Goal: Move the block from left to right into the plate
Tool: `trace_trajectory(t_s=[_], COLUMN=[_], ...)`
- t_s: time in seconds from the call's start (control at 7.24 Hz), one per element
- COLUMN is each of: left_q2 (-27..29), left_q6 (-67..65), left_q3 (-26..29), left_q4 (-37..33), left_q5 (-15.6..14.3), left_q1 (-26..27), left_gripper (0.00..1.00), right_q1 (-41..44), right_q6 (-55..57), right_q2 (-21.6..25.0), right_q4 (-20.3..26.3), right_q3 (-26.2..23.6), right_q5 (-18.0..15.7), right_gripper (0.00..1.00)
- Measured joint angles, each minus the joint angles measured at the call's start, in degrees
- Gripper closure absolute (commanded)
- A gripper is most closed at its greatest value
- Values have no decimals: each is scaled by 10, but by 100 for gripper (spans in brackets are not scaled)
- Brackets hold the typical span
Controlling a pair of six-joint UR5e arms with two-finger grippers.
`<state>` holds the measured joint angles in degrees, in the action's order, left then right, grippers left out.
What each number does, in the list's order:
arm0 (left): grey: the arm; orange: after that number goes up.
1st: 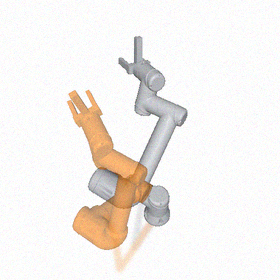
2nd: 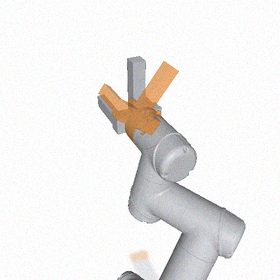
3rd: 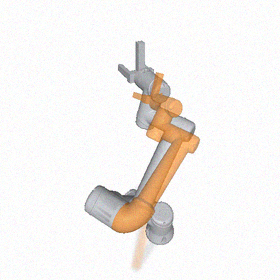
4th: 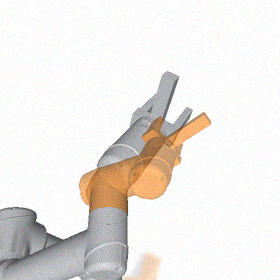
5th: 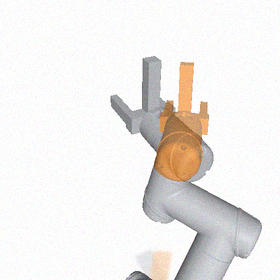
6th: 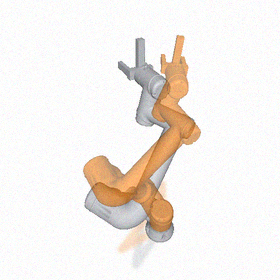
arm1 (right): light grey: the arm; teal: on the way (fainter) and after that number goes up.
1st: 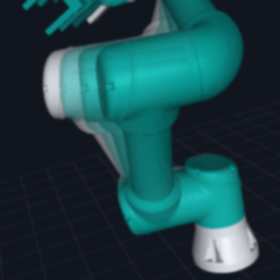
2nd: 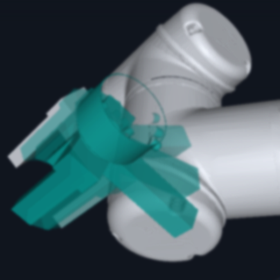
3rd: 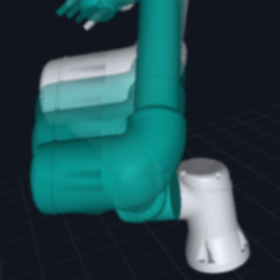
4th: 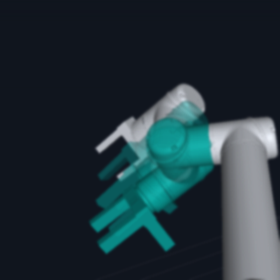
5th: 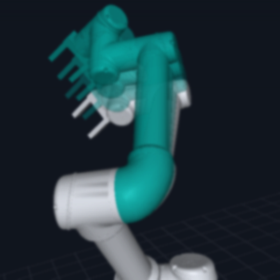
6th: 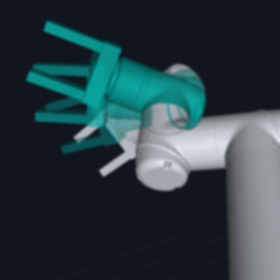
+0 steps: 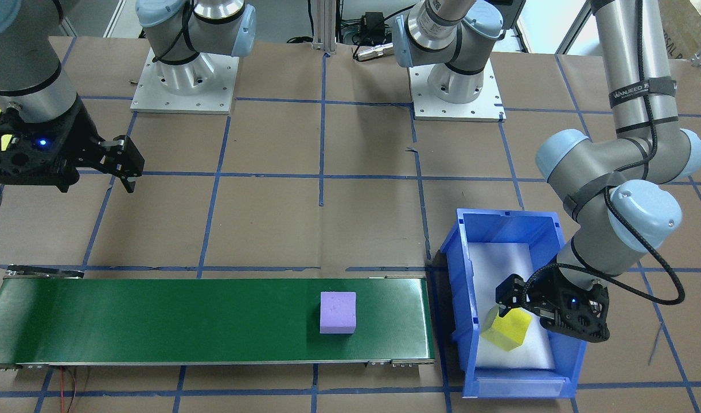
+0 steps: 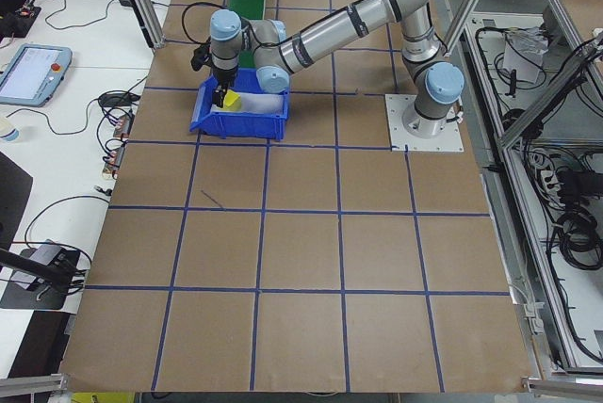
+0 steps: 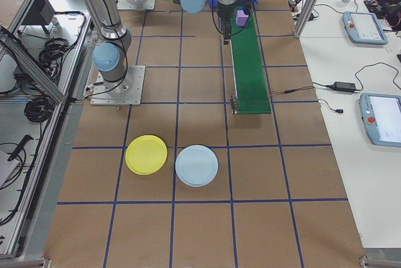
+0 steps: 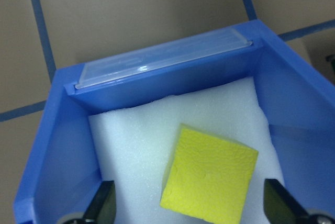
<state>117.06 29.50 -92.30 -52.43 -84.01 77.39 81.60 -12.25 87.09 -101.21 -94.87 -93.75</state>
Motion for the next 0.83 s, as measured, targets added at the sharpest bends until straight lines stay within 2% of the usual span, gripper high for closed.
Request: trace_trajectory(t_s=[0.41,0.55,0.69,0.83], left_q2=[6,8,10,11], left_q6=[67,72,74,75], left_q3=[-24,-28,-29,-27], left_q4=[0,0,1,3], left_q5=[5,6,6,5], left_q1=[1,1,1,1], left_gripper=[0,19,46,49], right_q1=[-77,-104,-131,-156], right_q6=[-81,-118,-142,-153], right_q2=[-3,-3,-4,-10], right_q4=[2,1,0,-2], right_q3=[0,0,2,3], right_q5=[39,54,80,111], right_gripper=[0,0,0,0])
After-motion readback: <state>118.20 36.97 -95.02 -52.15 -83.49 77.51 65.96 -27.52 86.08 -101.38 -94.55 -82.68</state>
